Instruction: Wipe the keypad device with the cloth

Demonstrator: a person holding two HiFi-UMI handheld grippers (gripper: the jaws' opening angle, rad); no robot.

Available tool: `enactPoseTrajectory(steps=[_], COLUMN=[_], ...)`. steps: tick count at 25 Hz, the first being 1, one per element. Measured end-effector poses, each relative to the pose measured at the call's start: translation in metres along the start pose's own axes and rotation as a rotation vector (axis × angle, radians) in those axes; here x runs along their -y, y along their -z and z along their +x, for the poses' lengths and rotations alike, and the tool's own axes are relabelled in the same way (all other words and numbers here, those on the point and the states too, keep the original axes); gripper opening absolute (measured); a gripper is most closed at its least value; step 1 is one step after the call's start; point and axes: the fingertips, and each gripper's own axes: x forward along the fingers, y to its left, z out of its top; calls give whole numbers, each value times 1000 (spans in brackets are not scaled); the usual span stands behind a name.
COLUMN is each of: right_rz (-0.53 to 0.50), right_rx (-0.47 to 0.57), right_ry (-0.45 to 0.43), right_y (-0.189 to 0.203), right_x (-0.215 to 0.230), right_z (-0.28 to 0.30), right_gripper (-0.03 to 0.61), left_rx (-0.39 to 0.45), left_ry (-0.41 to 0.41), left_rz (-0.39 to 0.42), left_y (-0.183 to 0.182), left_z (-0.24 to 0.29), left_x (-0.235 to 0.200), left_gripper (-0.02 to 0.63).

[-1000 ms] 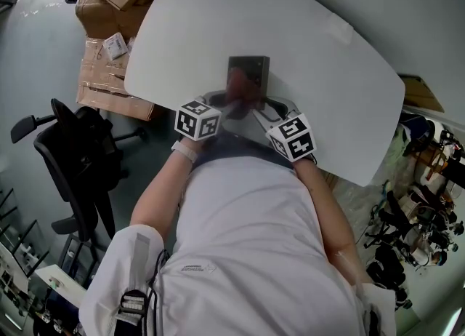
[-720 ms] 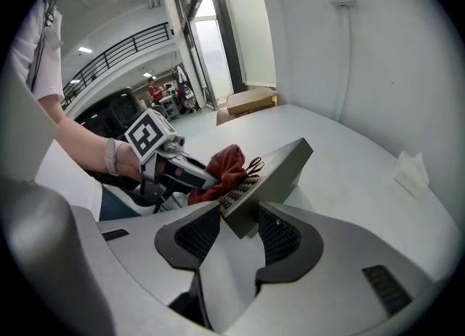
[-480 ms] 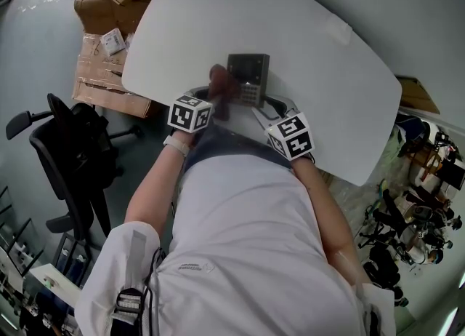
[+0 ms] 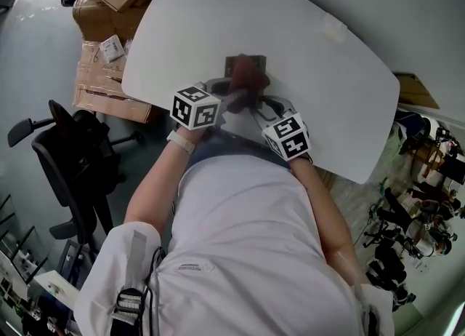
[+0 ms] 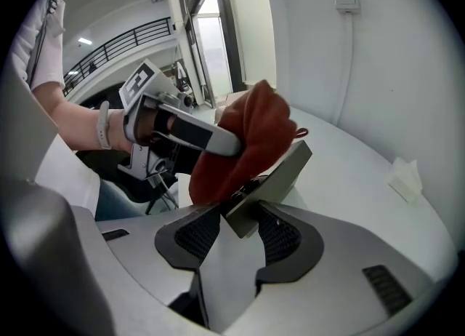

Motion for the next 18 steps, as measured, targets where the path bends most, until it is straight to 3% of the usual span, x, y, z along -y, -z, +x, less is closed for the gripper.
enactPoseTrajectory(steps=[2,4,11,18], right_rz=[1,6,14,27], right_rx=[-1,1,9,13], right_ry=[5,11,25,37], right_y=[1,0,1,1], right_x=[0,0,0,-1], right_z=[0,1,1,0], right_gripper=[153,153,153,152], left_rx=[-1,-19,3,-33], left_ry=[58,65,-6,-133], left_rz=[-9,-9,-35,-49], left_y=[-3,3,19,36], left_z=[11,22,24,9], left_x=[12,11,-13,-48], left_gripper=[81,81,81,81])
